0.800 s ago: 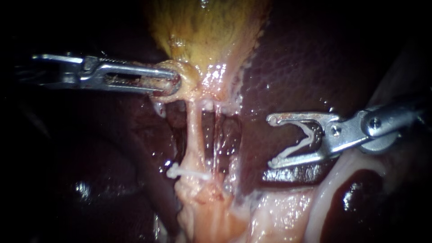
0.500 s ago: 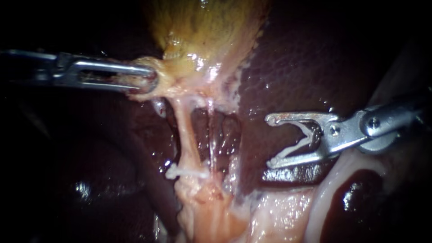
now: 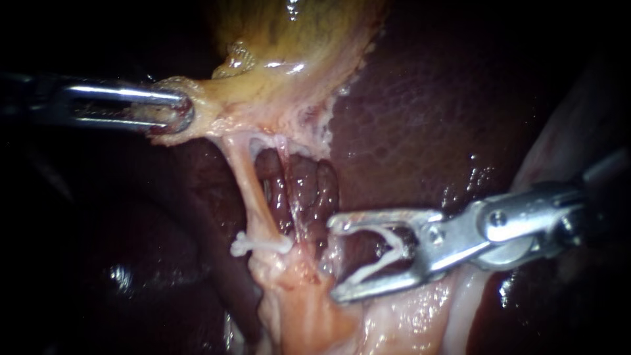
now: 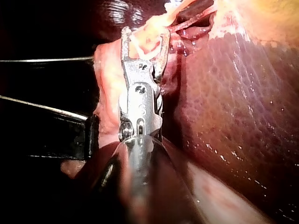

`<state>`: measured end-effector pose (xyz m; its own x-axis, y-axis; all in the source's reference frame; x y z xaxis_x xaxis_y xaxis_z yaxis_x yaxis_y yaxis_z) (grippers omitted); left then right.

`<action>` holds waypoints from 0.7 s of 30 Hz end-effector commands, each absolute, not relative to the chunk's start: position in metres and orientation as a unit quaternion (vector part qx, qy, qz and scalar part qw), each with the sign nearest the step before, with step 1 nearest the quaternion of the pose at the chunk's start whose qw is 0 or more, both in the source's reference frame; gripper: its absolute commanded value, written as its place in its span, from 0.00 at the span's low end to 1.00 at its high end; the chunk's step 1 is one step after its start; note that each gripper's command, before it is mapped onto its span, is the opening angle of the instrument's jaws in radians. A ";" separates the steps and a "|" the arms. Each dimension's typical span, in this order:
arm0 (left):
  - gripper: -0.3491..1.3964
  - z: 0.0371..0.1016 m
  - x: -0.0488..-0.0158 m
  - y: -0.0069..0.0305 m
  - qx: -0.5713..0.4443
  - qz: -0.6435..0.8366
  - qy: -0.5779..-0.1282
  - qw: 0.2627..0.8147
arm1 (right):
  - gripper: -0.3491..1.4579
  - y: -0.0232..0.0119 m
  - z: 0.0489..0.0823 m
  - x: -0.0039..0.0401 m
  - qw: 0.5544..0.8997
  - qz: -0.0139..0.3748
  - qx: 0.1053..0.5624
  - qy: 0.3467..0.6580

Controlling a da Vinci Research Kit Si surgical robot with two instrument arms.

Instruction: Clipping second clip left tube

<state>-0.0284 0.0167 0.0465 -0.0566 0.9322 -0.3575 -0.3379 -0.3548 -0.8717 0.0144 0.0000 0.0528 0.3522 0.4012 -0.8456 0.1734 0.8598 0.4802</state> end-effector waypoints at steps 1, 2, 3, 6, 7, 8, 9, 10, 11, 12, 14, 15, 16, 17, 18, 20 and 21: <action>0.00 0.0465 -0.0285 0.0167 -0.491 0.661 -0.302 0.481 | 0.47 -0.0002 0.0529 0.0148 0.782 0.075 0.259 0.562; 0.00 0.0465 -0.0285 0.0167 -0.491 0.661 -0.302 0.481 | 0.47 -0.0003 0.0532 0.0153 0.782 0.078 0.259 0.562; 0.00 0.0465 -0.0286 0.0167 -0.491 0.661 -0.302 0.481 | 0.47 -0.0002 0.0535 0.0159 0.782 0.083 0.261 0.560; 0.00 0.0463 -0.0287 0.0167 -0.491 0.661 -0.302 0.481 | 0.47 0.0000 0.0545 0.0170 0.782 0.095 0.265 0.556; 0.00 0.0463 -0.0287 0.0166 -0.490 0.661 -0.302 0.482 | 0.47 0.0002 0.0549 0.0173 0.782 0.098 0.266 0.555; 0.00 0.0462 -0.0288 0.0166 -0.490 0.661 -0.301 0.482 | 0.47 0.0004 0.0554 0.0175 0.782 0.100 0.268 0.554; 0.00 0.0461 -0.0288 0.0166 -0.490 0.661 -0.301 0.482 | 0.47 0.0007 0.0561 0.0178 0.780 0.105 0.271 0.554; 0.00 0.0461 -0.0289 0.0165 -0.490 0.660 -0.301 0.482 | 0.47 0.0009 0.0565 0.0179 0.780 0.108 0.272 0.553; 0.00 0.0460 -0.0289 0.0165 -0.490 0.660 -0.301 0.482 | 0.47 0.0011 0.0571 0.0180 0.780 0.110 0.273 0.552; 0.00 0.0460 -0.0290 0.0165 -0.490 0.660 -0.300 0.483 | 0.47 0.0014 0.0577 0.0182 0.780 0.111 0.272 0.552; 0.00 0.0459 -0.0291 0.0165 -0.490 0.660 -0.299 0.484 | 0.47 0.0018 0.0585 0.0183 0.780 0.116 0.275 0.550; 0.00 0.0459 -0.0291 0.0165 -0.490 0.660 -0.301 0.483 | 0.47 0.0021 0.0590 0.0185 0.780 0.117 0.274 0.550; 0.00 0.0459 -0.0291 0.0165 -0.490 0.660 -0.300 0.483 | 0.47 0.0023 0.0593 0.0186 0.780 0.117 0.274 0.550; 0.00 0.0459 -0.0291 0.0165 -0.490 0.660 -0.300 0.483 | 0.47 0.0025 0.0595 0.0188 0.780 0.117 0.274 0.550; 0.00 0.0459 -0.0292 0.0165 -0.490 0.660 -0.300 0.483 | 0.47 0.0027 0.0598 0.0191 0.780 0.117 0.274 0.550; 0.00 0.0459 -0.0293 0.0165 -0.490 0.660 -0.300 0.483 | 0.47 0.0029 0.0601 0.0197 0.777 0.116 0.278 0.553; 0.00 0.0459 -0.0293 0.0165 -0.490 0.660 -0.300 0.484 | 0.47 0.0030 0.0601 0.0200 0.774 0.115 0.280 0.557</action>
